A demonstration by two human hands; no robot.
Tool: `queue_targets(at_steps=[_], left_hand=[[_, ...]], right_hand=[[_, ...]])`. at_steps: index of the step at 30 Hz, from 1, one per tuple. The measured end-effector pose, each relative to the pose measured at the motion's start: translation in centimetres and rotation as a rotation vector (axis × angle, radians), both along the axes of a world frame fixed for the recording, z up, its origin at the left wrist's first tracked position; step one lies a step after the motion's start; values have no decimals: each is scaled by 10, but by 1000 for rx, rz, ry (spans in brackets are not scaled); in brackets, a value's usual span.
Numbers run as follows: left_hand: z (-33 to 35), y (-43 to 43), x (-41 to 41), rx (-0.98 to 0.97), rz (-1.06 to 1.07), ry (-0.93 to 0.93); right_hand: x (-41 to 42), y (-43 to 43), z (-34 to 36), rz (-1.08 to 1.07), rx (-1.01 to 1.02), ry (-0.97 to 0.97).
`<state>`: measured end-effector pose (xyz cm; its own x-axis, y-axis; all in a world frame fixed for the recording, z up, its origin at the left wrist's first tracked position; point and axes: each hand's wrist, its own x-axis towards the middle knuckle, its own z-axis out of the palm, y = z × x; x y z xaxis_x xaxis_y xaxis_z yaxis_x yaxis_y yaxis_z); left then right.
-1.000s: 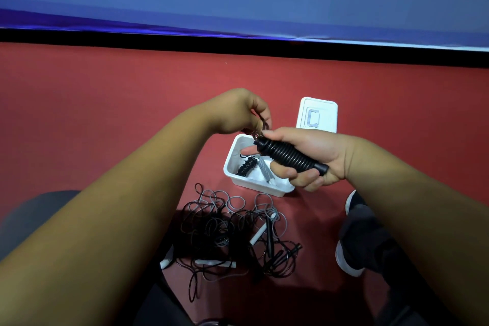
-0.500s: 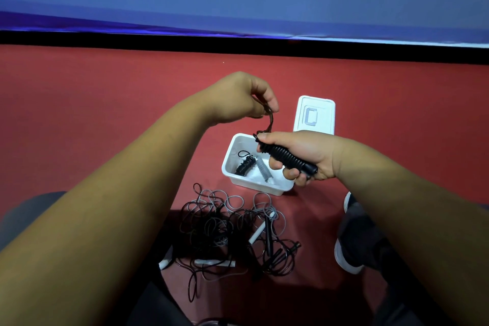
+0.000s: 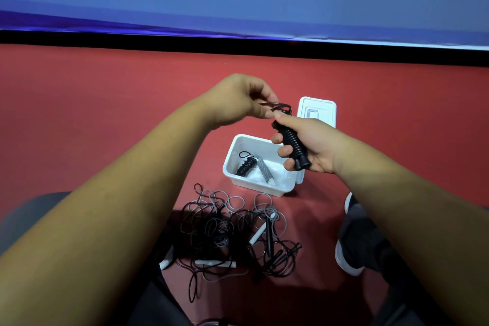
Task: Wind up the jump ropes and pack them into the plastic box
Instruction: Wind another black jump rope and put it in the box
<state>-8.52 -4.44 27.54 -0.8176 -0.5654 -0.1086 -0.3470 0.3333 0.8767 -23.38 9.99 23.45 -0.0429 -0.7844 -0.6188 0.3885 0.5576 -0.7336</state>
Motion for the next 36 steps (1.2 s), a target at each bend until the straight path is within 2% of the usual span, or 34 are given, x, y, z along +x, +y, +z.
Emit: queue_targets(at_steps=[7, 12, 15, 17, 22, 25, 30, 36], left_hand=[[-2, 2, -1, -2, 5, 2], [-3, 9, -3, 92, -72, 2], [-7, 11, -3, 136, -50, 43], [-12, 13, -5, 226, 4, 124], [-31, 23, -18, 760, 353, 348], [-37, 27, -22, 960, 446, 392], [-40, 34, -27, 1004, 612, 442], [-42, 36, -27, 977, 629, 400]], right_hand=[[-5, 3, 11, -63, -39, -113], [3, 0, 6, -114, 21, 53], [4, -2, 3, -182, 38, 108], [3, -3, 3, -207, 28, 99], [4, -7, 0, -253, -17, 122], [6, -8, -3, -263, -50, 188], [5, -13, -9, -247, -85, 242], [5, -13, -17, -213, -93, 250]])
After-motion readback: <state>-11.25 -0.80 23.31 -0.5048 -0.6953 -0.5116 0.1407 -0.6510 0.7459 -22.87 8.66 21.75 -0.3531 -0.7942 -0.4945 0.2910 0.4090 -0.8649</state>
